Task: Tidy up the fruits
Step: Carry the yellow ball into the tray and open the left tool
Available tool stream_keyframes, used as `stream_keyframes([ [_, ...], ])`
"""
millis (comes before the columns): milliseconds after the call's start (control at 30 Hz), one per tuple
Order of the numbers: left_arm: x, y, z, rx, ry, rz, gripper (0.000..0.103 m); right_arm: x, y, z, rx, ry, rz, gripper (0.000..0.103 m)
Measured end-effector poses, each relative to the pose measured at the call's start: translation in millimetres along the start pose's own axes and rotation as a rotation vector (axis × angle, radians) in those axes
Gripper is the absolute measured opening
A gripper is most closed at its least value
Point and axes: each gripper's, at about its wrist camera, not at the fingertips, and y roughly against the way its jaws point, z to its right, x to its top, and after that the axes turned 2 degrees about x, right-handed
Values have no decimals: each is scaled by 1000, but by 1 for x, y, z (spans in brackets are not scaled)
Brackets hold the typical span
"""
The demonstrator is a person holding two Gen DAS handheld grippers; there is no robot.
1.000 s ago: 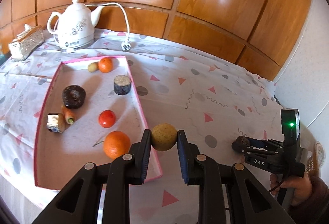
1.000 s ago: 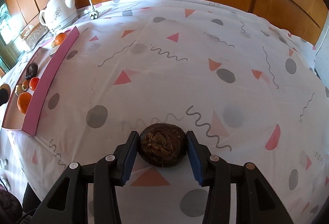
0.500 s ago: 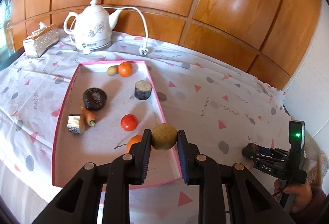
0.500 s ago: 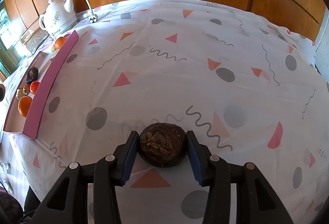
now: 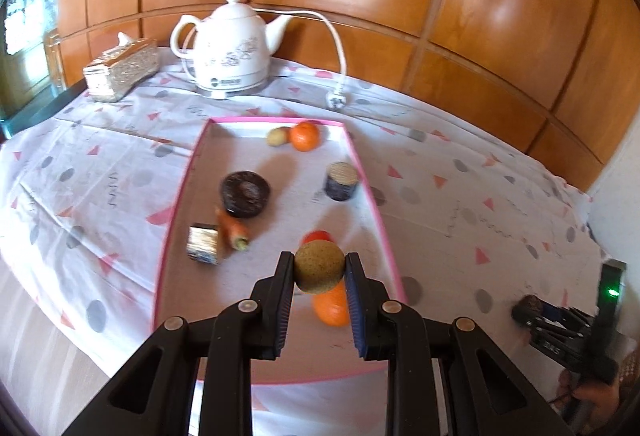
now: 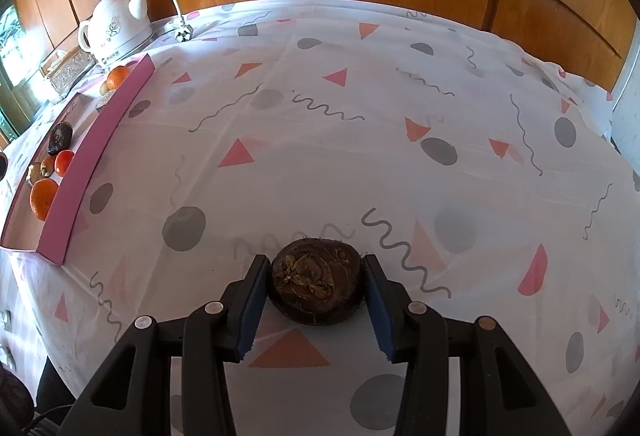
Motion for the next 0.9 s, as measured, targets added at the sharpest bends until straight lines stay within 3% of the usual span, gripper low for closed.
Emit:
stream_keyframes([
  [333, 22, -13, -16, 40, 20, 6, 25, 0, 0, -1, 0, 4, 5, 47],
  [467, 27, -22, -19, 23, 42, -12, 25, 0, 0, -1, -2, 4, 5, 47],
  [733, 41, -53, -38, -102, 220, -105, 25, 0, 0, -1, -6, 5, 5, 47],
  [900, 66, -67, -43, -74, 226, -78, 25, -1, 1, -2, -9, 7, 3, 47],
])
